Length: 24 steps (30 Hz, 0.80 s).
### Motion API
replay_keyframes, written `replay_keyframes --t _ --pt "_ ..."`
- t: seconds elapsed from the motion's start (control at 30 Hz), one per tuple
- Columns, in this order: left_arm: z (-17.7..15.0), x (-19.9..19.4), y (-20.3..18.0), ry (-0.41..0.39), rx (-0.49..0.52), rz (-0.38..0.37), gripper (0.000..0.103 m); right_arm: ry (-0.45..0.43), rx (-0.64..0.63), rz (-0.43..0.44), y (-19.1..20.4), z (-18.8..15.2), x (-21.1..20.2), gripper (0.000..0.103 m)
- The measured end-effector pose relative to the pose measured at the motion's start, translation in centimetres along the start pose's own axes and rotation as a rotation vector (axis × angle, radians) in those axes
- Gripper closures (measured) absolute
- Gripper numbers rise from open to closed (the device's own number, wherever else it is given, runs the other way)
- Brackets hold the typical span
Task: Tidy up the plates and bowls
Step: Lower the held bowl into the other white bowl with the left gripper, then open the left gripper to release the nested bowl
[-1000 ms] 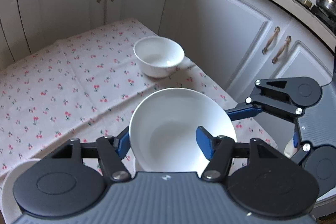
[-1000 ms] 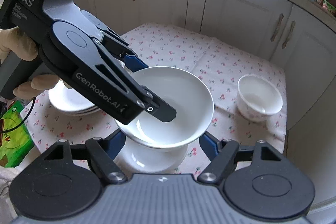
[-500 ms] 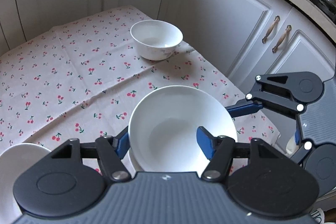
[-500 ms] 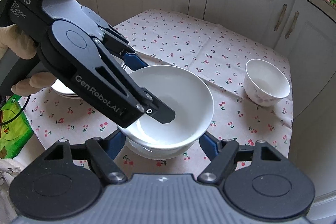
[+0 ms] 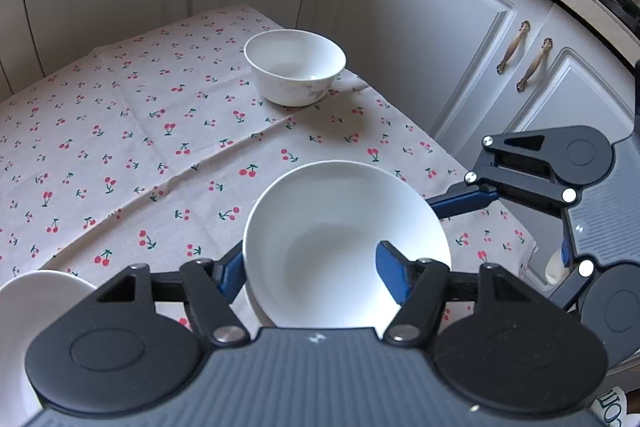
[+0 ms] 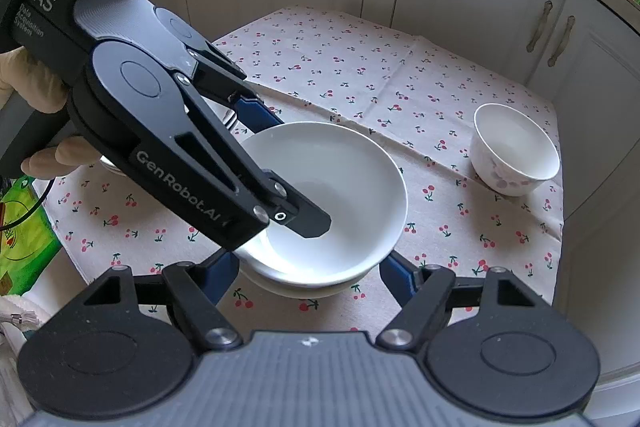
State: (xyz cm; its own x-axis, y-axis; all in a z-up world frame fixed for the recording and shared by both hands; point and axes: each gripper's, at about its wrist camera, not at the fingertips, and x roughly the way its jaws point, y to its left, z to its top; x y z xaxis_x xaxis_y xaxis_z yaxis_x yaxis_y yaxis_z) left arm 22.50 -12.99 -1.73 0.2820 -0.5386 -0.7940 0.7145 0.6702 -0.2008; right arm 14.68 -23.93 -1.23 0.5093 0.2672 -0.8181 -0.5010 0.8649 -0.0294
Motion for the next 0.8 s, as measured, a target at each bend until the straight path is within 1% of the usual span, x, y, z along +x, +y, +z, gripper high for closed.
replay_keyframes --t 0.17,0.43,0.5,0.57,0.63,0.7,0.73,0.77,0.8 --pt "0.0 0.0 0.1 -0.001 0.001 -0.001 0.037 0.007 0.007 0.002 0.0 0.0 0.2 0.022" --pt "0.0 0.0 0.2 -0.001 0.012 0.023 0.031 0.013 0.000 -0.007 0.1 -0.1 0.4 0.021" --pt "-0.1 -0.2 0.2 -0.015 0.012 0.015 0.030 0.006 -0.002 -0.009 0.1 -0.1 0.2 0.020" --pt "0.0 -0.5 0.2 -0.027 0.020 0.015 0.029 -0.001 -0.002 -0.011 0.0 -0.2 0.0 0.015" --pt "0.1 -0.9 0.1 -0.037 0.028 0.019 0.028 -0.009 0.006 -0.008 -0.2 -0.3 -0.4 0.014" --pt "0.2 -1.3 0.0 -0.042 0.042 0.024 0.025 -0.021 0.009 -0.015 -0.3 -0.4 -0.9 0.013" --pt "0.3 -1.6 -0.1 -0.047 0.051 0.032 0.019 -0.029 0.013 -0.019 -0.4 -0.4 -1.3 0.012" --pt "0.3 -1.8 -0.3 -0.056 0.063 0.042 0.016 -0.042 0.020 -0.022 -0.6 -0.5 -1.7 0.011" --pt "0.3 -2.0 -0.4 -0.067 0.077 0.051 0.016 -0.056 0.034 -0.024 -0.9 -0.5 -2.1 0.009"
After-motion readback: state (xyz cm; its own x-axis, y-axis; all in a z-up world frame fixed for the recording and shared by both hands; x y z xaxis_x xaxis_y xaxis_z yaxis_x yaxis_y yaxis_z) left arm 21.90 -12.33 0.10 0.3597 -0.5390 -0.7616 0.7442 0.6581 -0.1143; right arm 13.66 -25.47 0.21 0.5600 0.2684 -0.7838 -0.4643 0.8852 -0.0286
